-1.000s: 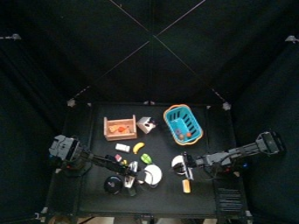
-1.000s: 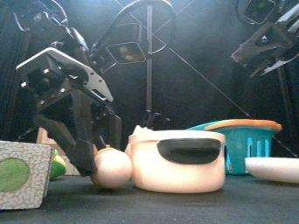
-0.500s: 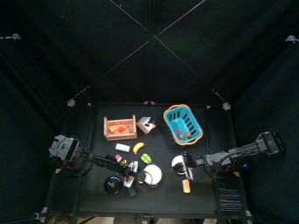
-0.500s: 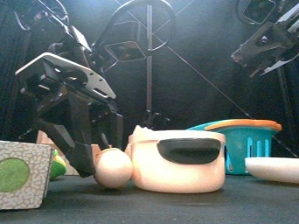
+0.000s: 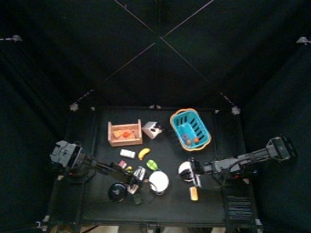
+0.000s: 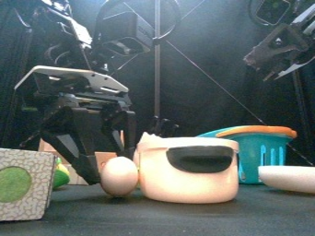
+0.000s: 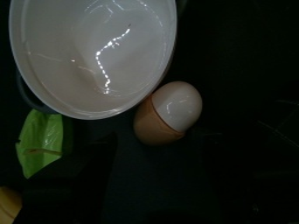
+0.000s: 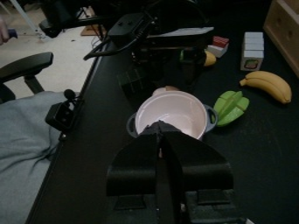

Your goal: Grab egg

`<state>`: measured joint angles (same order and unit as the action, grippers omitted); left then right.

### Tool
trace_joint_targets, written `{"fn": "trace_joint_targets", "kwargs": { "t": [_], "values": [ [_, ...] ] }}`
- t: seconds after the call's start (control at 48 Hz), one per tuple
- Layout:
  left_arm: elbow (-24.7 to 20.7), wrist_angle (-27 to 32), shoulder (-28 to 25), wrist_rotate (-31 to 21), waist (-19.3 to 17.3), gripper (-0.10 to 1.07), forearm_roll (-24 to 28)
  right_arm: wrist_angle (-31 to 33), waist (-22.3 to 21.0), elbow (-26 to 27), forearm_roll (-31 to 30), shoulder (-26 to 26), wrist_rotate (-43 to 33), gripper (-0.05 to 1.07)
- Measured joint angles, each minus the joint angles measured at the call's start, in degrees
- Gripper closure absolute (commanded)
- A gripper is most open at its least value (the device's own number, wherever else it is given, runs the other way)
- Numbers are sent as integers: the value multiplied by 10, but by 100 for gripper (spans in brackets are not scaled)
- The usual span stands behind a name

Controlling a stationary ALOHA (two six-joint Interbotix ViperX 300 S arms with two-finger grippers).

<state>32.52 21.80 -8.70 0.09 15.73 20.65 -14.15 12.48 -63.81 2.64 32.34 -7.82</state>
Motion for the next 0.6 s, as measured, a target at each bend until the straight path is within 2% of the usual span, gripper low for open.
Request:
{"fn": "trace_joint_targets", "kwargs": {
  "t": [0.25, 0.479, 0.604],
  "values": [
    [-8, 24, 0, -1, 0, 0, 11, 0, -1, 0, 1, 0, 0, 103],
    [-15, 13, -1, -5, 1, 0, 9, 0, -2, 0, 1, 0, 0, 103],
    [-23, -12, -3, -4, -1, 0, -13, 1, -2, 0, 1, 0, 0, 103]
  ]
}}
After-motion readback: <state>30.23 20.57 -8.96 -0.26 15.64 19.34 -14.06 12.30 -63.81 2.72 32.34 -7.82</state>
